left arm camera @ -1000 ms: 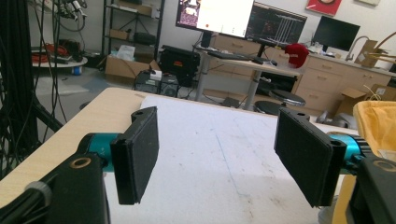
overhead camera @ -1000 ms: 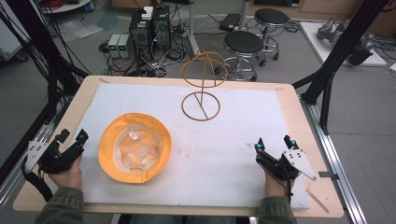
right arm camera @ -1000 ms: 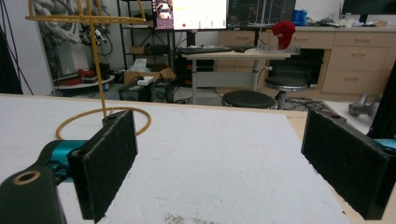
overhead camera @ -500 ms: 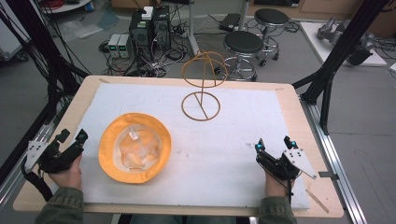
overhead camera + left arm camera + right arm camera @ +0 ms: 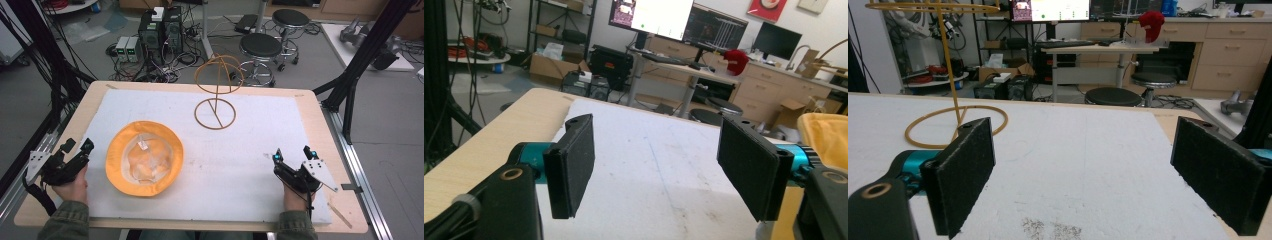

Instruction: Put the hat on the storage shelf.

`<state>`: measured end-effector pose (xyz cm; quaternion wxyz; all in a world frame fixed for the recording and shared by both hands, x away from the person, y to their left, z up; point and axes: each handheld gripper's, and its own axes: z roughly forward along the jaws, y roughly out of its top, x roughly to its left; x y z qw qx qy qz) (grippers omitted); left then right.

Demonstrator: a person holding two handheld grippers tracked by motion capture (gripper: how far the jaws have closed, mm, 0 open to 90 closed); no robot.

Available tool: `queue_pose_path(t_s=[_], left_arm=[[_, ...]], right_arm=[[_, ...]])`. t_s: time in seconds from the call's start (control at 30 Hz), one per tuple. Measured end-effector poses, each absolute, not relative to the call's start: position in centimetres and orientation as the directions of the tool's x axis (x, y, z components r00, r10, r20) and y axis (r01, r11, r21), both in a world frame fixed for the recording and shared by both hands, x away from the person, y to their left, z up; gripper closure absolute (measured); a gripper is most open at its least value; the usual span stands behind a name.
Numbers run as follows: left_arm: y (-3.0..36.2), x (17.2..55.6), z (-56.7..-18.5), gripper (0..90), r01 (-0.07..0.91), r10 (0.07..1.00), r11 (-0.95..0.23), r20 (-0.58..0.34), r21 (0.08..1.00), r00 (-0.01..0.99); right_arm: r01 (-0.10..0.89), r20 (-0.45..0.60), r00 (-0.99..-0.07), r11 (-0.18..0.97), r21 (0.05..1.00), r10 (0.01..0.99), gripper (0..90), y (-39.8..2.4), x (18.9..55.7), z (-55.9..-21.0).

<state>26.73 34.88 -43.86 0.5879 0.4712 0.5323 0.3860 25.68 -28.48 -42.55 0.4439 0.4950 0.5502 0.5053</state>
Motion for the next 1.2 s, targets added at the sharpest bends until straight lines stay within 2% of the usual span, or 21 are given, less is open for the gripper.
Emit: queue_pose_path(t_s=[0.2, 0.47, 0.83, 1.2], left_arm=[[34.5, 26.7, -43.4, 31.6, 0.052, 0.952, 0.25, -0.255, 0.967, 0.17], [33.4, 26.9, -42.5, 32.7, 0.082, 0.936, 0.214, -0.228, 0.973, 0.269], [32.2, 27.0, -41.9, 33.0, 0.106, 0.892, 0.221, -0.245, 0.97, 0.38], [31.9, 27.5, -42.1, 33.9, 0.165, 0.862, 0.224, -0.274, 0.961, 0.426]], right_arm=[[0.102, 0.017, -0.118, -0.005, 0.995, 0.993, 9.4, -28.5, 25.7, -42.6], [0.106, 0.017, -0.13, -0.003, 0.994, 0.991, 9.4, -28.5, 25.8, -42.6], [0.11, 0.019, -0.134, -0.004, 0.994, 0.991, 9.4, -28.4, 25.8, -42.6], [0.11, 0.02, -0.143, -0.004, 0.994, 0.989, 9.5, -28.5, 25.9, -42.7]])
